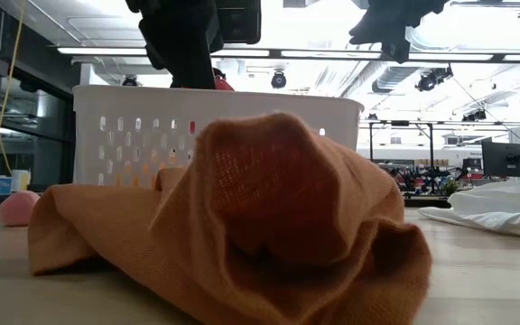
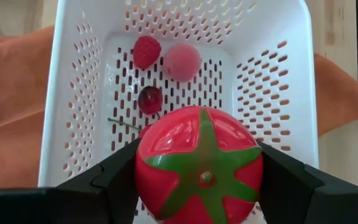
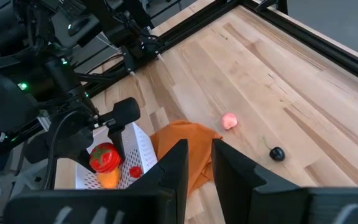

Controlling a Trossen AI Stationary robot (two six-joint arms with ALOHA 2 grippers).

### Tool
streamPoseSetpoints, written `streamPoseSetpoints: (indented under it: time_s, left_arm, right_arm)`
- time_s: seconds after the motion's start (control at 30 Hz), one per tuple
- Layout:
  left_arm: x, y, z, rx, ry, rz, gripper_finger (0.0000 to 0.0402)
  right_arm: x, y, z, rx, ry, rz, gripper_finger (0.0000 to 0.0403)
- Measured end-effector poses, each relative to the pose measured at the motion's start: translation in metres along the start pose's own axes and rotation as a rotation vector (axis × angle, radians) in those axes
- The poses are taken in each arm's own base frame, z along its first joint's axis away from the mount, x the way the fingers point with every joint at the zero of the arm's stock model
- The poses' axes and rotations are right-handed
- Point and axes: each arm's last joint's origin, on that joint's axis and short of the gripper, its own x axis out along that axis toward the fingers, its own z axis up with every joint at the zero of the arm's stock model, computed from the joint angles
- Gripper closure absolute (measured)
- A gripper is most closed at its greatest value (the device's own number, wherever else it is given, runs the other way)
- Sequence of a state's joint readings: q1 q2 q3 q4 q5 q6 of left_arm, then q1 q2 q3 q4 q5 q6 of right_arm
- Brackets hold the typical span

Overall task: Pick and placing Produce into tupperware
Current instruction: Put the red tomato into the white basket

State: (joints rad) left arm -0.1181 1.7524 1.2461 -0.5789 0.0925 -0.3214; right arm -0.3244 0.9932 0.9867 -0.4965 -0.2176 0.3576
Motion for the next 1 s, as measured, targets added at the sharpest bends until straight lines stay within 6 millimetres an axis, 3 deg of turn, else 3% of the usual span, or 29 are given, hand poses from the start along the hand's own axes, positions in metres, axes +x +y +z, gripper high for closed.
streamPoseSetpoints:
  time_s: [1.0]
  left_arm:
    - [0.0000,-0.0001,0.0002,-0.007,-0.002,-0.002,0.0154]
  right_arm:
    - [0.0000,0.0000,0.0000,0.000,0.000,-0.001,0.0340]
